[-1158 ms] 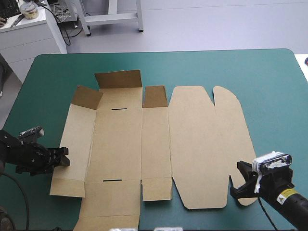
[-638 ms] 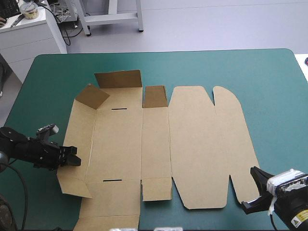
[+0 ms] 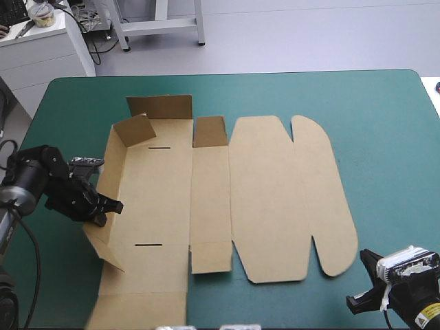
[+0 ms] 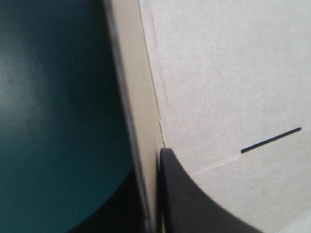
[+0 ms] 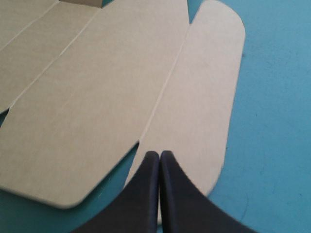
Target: Fold the box
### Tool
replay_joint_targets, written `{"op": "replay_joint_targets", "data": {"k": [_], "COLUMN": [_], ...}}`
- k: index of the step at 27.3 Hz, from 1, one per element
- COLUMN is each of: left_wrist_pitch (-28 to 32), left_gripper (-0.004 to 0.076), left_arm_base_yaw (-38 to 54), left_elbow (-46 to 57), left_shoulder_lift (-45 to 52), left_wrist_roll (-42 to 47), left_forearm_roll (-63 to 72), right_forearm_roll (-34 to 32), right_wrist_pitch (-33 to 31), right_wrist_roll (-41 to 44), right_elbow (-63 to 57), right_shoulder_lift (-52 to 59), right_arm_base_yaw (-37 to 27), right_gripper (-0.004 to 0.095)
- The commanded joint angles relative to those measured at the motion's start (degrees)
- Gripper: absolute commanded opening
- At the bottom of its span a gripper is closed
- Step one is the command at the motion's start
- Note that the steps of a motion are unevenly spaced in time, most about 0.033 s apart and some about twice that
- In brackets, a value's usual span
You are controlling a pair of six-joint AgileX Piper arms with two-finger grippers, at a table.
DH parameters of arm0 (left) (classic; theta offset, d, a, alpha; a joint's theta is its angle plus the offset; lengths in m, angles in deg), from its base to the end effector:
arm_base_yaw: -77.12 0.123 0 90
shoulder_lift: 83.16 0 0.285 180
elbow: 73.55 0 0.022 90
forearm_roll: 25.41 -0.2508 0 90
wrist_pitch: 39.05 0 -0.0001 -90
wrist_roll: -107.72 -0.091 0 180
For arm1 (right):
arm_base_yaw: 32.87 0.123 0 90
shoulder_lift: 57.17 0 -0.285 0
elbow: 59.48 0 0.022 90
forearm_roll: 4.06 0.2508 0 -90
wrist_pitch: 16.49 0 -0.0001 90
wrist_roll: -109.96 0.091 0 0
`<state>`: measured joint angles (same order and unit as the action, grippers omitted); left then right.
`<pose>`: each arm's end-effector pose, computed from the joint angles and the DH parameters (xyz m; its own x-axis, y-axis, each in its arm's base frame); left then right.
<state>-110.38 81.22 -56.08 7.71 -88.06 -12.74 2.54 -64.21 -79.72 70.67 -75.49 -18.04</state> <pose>0.2468 -0.0013 0.2685 -0.9882 0.1274 -0.0847 0.1418 0.9706 -0.1945 0.0326 0.0166 0.2869 -0.3875 -0.1965 -0.9007 -0.3659 0.9295 -0.0454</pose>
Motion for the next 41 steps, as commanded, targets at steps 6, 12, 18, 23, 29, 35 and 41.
{"op": "replay_joint_targets", "data": {"k": [6,12,18,23,29,35,41], "left_wrist_pitch": [-1.72,9.95,15.47,17.97,19.66,20.29,22.15], "left_gripper": [-0.001,-0.001,-0.001,-0.001,-0.001,-0.001,-0.001], "left_arm_base_yaw": [-23.07,-37.93,-46.02,-51.06,-54.93,-60.55,-63.12], "left_elbow": [-16.51,-17.11,-16.91,-14.17,-4.92,4.52,9.65], "left_shoulder_lift": [-10.06,-14.45,-12.67,-8.82,-3.57,1.13,2.97], "left_wrist_roll": [5.14,7.29,14.18,18.8,21.67,33.16,36.82], "left_forearm_roll": [-42.11,-64.24,-73.87,-78.01,-84.42,-99.54,-109.52], "right_forearm_roll": [0.15,0.15,0.75,0.9,1.17,1.17,1.32], "right_wrist_pitch": [0.38,0.38,0.09,0.1,0.1,0.1,0.1], "right_wrist_roll": [0.87,0.77,0.77,0.77,0.87,0.87,0.87], "right_elbow": [1.38,1.38,1.38,1.38,1.38,1.38,1.38], "right_shoulder_lift": [-0.63,-0.63,-0.63,-0.63,-0.63,-0.63,-0.63], "right_arm_base_yaw": [-0.07,-0.07,-0.07,-0.07,-0.07,-0.07,-0.07], "right_gripper": [-0.0019,-0.0019,-0.0019,-0.0019,-0.002,-0.002,-0.002]}}
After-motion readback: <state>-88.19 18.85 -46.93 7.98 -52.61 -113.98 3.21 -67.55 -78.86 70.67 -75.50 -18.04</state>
